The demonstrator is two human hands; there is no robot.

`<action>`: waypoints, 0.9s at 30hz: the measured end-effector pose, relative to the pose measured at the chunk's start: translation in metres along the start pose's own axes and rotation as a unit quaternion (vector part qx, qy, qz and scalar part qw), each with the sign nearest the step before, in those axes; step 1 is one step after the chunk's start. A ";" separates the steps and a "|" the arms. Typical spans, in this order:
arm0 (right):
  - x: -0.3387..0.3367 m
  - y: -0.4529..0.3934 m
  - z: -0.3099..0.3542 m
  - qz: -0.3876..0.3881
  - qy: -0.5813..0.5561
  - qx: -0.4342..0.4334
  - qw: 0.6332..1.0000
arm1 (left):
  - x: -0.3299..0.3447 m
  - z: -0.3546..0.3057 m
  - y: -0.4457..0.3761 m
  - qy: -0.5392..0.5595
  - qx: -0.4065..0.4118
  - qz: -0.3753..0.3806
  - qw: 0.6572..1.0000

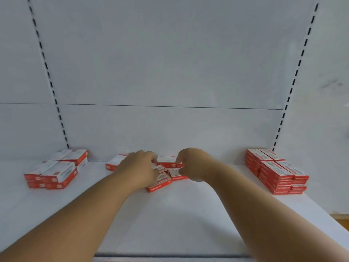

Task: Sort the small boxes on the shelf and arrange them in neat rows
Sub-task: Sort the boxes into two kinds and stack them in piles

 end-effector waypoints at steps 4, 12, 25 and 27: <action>0.022 -0.020 0.008 0.094 0.093 0.017 0.991 | 0.004 0.010 -0.012 0.006 0.019 0.047 0.999; 0.025 -0.016 0.000 -0.124 -0.131 0.112 0.977 | 0.012 0.021 -0.023 0.172 0.011 0.093 0.981; 0.025 -0.016 0.015 -0.227 -0.748 0.061 0.621 | 0.023 0.031 -0.035 0.711 -0.133 0.245 0.645; 0.025 -0.016 0.008 -0.253 -0.742 0.076 0.617 | 0.025 0.032 -0.037 0.680 -0.130 0.223 0.687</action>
Point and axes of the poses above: each hand's wrist, its own y-axis away from the middle knuckle, its own x-axis out of the palm, z = x × y, the point moved 5 cm from there along -y, towards the middle knuckle, and after that the axes turned 14 degrees about -x, right-handed, at the moved point
